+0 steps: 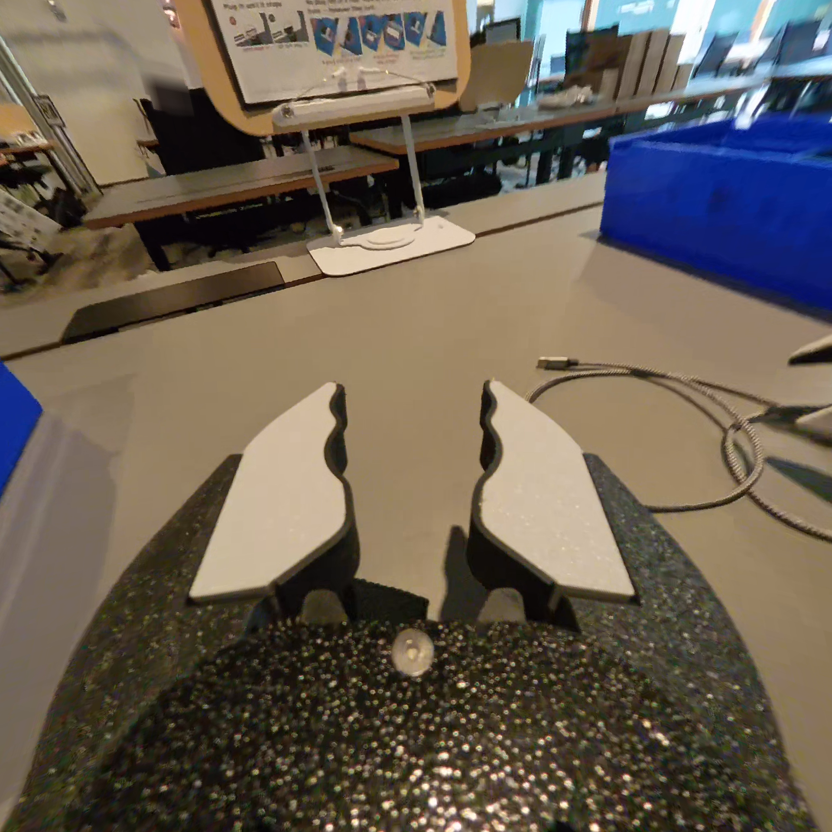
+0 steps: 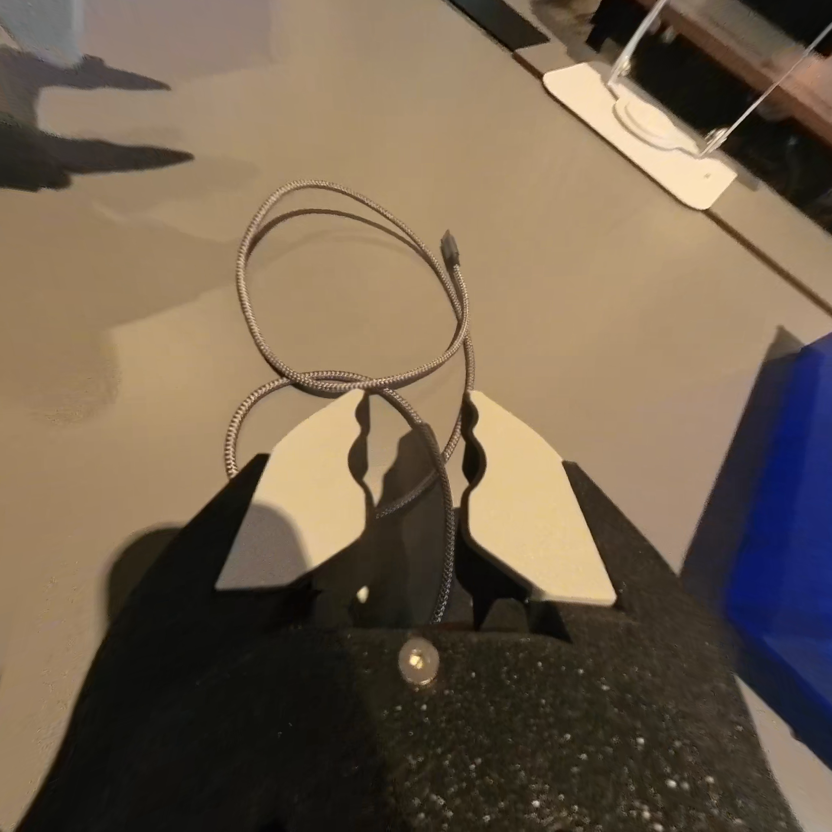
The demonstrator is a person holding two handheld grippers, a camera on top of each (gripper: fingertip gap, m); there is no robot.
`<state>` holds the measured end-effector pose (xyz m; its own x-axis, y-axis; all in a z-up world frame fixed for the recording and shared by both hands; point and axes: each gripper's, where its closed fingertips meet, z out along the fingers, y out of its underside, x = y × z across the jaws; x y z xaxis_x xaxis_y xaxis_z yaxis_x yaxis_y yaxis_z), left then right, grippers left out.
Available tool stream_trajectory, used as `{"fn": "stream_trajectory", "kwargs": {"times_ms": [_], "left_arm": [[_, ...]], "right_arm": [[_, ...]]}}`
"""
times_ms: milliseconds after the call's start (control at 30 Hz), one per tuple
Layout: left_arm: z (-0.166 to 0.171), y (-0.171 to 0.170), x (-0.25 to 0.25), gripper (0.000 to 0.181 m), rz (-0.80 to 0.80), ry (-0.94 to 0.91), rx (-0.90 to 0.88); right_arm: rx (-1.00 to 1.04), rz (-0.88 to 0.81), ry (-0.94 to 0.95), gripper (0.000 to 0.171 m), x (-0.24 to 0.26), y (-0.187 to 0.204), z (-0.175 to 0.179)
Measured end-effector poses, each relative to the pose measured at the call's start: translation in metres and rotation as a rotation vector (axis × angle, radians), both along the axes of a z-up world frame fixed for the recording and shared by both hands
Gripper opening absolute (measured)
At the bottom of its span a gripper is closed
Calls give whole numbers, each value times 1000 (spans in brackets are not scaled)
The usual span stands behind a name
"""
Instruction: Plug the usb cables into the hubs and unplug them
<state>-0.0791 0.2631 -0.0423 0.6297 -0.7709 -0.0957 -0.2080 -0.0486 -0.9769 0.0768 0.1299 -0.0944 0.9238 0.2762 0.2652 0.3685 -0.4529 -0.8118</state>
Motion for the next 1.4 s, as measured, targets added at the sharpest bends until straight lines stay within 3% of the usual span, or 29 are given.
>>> {"fn": "stream_trajectory", "kwargs": {"times_ms": [233,367,467,667,933,1400], "left_arm": [[-20,-16,21,57,25,334,271],[-33,-18,25,57,39,477,339],[-32,-17,23,55,51,467,325],[-32,-10,14,51,91,448,272],[-34,-11,14,51,83,463,271],[-33,-12,12,50,84,447,266]], "right_arm": [[-113,-54,115,41,18,-1,10],[-197,-73,255,43,21,14,7],[-289,-59,283,47,15,27,-7],[-398,-95,158,49,18,41,-31],[-441,-84,-5,9,18,48,-31],[-431,-46,-247,4,30,62,-29]]}}
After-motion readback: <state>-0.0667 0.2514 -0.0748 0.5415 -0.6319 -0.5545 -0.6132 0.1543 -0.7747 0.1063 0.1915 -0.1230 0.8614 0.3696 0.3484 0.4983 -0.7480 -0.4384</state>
